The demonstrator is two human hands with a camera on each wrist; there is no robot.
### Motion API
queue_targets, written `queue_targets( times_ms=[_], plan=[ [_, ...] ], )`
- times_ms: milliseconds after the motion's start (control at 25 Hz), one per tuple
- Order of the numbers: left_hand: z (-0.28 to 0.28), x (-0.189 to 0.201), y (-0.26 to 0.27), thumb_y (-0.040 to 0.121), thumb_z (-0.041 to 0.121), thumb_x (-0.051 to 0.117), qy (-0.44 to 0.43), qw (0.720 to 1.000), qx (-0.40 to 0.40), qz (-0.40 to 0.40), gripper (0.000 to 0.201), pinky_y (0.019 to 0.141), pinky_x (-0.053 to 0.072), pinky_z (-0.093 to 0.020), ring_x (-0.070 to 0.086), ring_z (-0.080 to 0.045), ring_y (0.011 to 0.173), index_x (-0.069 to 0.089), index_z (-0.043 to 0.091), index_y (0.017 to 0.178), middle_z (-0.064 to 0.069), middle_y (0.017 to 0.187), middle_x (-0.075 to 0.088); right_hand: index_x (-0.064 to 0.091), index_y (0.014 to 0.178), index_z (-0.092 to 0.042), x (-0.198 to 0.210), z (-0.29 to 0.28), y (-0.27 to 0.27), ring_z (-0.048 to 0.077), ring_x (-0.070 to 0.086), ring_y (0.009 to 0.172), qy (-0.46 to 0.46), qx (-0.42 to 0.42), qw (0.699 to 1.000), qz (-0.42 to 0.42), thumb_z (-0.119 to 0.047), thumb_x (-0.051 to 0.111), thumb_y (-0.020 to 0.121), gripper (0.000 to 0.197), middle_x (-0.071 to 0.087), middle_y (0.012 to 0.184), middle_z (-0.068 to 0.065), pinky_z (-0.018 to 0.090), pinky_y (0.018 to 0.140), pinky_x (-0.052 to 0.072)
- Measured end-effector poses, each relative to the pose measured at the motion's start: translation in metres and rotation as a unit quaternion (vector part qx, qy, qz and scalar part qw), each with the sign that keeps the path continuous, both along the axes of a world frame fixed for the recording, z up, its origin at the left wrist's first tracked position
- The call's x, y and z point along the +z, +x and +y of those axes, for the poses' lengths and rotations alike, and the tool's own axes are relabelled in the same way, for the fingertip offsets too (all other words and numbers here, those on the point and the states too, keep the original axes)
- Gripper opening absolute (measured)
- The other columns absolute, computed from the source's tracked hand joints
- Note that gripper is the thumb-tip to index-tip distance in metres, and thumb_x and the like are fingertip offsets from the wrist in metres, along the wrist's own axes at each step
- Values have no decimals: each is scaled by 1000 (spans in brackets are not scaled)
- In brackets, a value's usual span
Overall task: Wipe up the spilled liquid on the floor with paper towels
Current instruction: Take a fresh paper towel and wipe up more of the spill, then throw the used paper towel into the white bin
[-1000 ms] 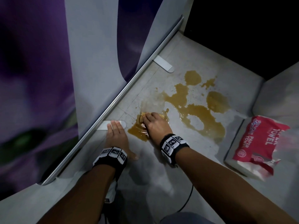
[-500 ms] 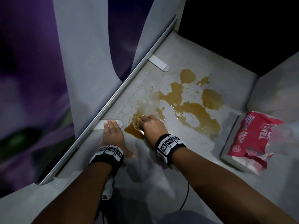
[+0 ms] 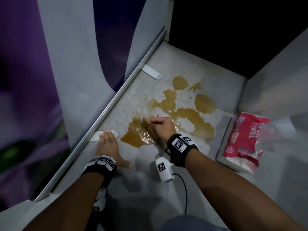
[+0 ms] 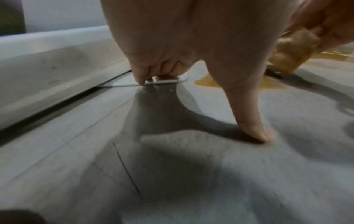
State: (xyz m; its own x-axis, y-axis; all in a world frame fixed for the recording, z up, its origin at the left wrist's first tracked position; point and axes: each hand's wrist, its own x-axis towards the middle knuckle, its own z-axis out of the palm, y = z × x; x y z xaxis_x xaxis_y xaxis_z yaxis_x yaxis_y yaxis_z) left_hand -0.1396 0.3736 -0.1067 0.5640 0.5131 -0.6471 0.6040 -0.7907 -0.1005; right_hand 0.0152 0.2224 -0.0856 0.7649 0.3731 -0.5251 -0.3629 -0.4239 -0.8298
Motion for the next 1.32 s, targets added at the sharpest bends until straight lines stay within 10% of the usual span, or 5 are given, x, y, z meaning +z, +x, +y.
queue_targets(
  times_ms=[200, 320, 520, 920, 1320],
  plan=[
    [15, 28, 15, 22, 76, 82, -32, 998, 33, 30, 161, 116, 31, -39, 30, -31, 142, 16, 9, 153, -13, 156, 25, 74, 108, -7, 29, -24, 21, 14, 67, 68, 60, -52, 992, 102, 12, 57, 89, 32, 73, 94, 8, 23, 59, 56],
    [16, 59, 40, 52, 62, 84, -56, 998, 28, 7, 110, 108, 41, -37, 48, -27, 130, 41, 16, 142, -7, 144, 47, 76, 108, -12, 52, -38, 40, 24, 67, 81, 72, -59, 991, 97, 8, 61, 88, 31, 74, 96, 9, 37, 71, 57],
    [-22, 113, 99, 84, 42, 70, -55, 995, -24, -78, 69, 107, 40, -37, 50, -28, 129, 44, 14, 141, -8, 142, 51, 76, 97, -19, 109, -68, 70, 17, 70, 70, 111, -91, 987, 74, 6, 63, 88, 30, 74, 81, 2, 34, 57, 58],
    [-134, 222, 221, 84, 41, 68, -73, 963, -163, -202, 67, 109, 37, -41, 50, -28, 129, 45, 18, 142, -6, 141, 54, 75, 105, -23, 241, -160, 148, 17, 67, 70, 200, -198, 960, -1, 2, 56, 92, 34, 72, 83, 2, 45, 65, 61],
    [-196, 234, 240, 87, 49, 63, -68, 944, -262, -190, 73, 116, 23, -46, 32, -25, 142, 34, 25, 149, -3, 157, 33, 72, 108, -23, 295, -286, 240, 26, 67, 92, 203, -405, 887, -91, 5, 50, 92, 39, 69, 104, 8, 54, 69, 61]
  ],
)
